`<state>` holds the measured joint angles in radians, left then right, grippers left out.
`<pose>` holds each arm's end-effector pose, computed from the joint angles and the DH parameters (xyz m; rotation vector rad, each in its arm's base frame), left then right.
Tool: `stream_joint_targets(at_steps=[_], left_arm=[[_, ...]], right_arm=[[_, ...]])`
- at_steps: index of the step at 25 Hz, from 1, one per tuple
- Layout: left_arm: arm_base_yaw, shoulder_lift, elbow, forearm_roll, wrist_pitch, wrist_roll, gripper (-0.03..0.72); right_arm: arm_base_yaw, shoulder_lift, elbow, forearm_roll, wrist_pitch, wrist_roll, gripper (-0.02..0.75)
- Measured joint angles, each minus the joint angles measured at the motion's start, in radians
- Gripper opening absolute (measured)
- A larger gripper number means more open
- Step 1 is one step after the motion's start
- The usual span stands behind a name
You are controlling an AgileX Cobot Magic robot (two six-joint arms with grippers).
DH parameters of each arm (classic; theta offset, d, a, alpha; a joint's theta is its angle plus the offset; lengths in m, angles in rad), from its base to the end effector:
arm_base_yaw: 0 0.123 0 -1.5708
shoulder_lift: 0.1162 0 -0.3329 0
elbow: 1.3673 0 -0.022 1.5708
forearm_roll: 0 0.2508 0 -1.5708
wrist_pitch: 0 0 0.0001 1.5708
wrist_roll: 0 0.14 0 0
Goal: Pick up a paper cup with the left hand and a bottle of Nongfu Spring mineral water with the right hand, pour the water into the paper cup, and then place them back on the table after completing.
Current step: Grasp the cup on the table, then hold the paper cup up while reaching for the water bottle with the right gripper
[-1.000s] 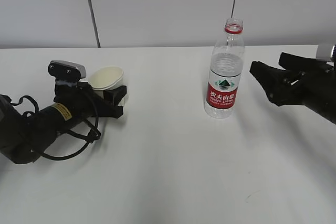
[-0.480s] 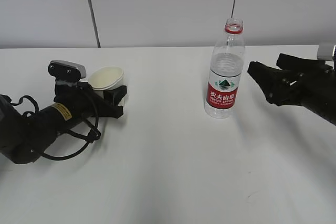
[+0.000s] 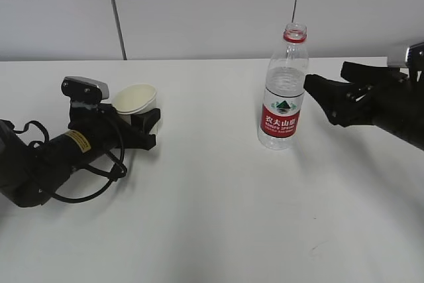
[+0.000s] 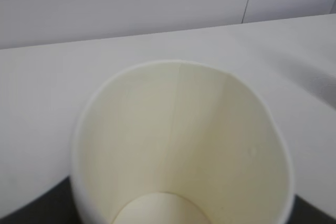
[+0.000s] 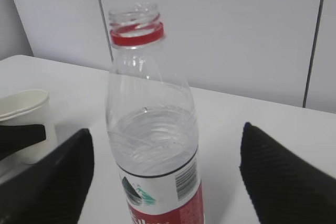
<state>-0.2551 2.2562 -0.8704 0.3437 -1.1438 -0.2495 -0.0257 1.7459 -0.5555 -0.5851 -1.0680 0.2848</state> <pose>0.4333 -0.1574 0.0952 0.3639 1.7323 -0.5323 0.3516 0.0587 0.2137 -0.3766 1.6439 0.3875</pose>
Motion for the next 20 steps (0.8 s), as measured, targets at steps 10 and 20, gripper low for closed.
stream_joint_targets(at_steps=[10, 20], left_arm=[[0.0, 0.0, 0.0, 0.003, 0.0, 0.0, 0.401], [0.0, 0.0, 0.0, 0.003, 0.0, 0.0, 0.401]], right_arm=[[0.0, 0.165, -0.091, -0.03, -0.027, 0.048, 0.648], [0.074, 0.274, -0.185, -0.025, -0.063, 0.064, 0.649]])
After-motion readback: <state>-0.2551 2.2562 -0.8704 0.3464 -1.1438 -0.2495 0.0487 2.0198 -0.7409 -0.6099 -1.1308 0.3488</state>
